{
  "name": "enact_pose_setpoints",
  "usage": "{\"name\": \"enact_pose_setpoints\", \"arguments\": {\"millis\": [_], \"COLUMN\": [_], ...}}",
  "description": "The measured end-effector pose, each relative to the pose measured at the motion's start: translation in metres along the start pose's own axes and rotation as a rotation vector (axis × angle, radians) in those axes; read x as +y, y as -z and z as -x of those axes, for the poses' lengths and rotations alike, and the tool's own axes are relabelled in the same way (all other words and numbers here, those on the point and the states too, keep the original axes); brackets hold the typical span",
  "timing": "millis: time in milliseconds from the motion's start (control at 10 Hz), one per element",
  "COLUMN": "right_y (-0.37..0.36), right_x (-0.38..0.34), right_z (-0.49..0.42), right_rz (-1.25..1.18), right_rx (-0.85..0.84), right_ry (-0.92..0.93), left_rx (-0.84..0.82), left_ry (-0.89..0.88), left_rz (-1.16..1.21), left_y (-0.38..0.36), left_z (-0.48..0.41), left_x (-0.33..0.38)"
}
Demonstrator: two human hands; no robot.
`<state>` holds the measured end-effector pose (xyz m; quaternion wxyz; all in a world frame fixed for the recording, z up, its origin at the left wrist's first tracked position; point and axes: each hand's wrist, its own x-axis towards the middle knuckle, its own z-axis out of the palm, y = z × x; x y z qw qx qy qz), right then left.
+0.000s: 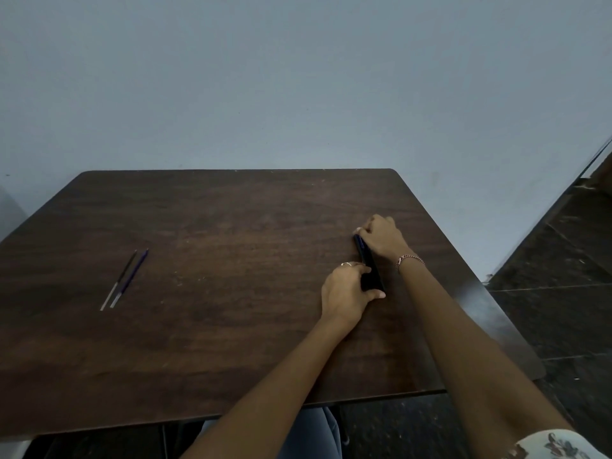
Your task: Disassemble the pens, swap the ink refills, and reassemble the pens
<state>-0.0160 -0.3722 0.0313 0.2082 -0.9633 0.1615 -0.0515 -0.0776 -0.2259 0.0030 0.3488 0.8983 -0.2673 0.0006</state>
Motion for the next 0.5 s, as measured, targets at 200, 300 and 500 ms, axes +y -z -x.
{"name": "enact_pose_setpoints", "arguments": {"millis": [200, 300, 500], "right_y": [-0.006, -0.008, -0.009], "right_x": [0.002, 0.003, -0.009], "right_z": [-0.001, -0.001, 0.013], "right_rz": [0.036, 0.041, -0.028], "right_rx": [-0.021, -0.018, 0.159], "right_ry": [0.007, 0.013, 0.074], "left_rx": [0.018, 0.019, 0.115], "left_ry": [-0.039, -0.052, -0.079], "left_rz": [-0.042, -0.052, -0.071], "left_y": [0.002, 0.001, 0.015], "left_z": [0.0, 0.0, 0.002], "left_x": [-0.001, -0.003, -0.008]}}
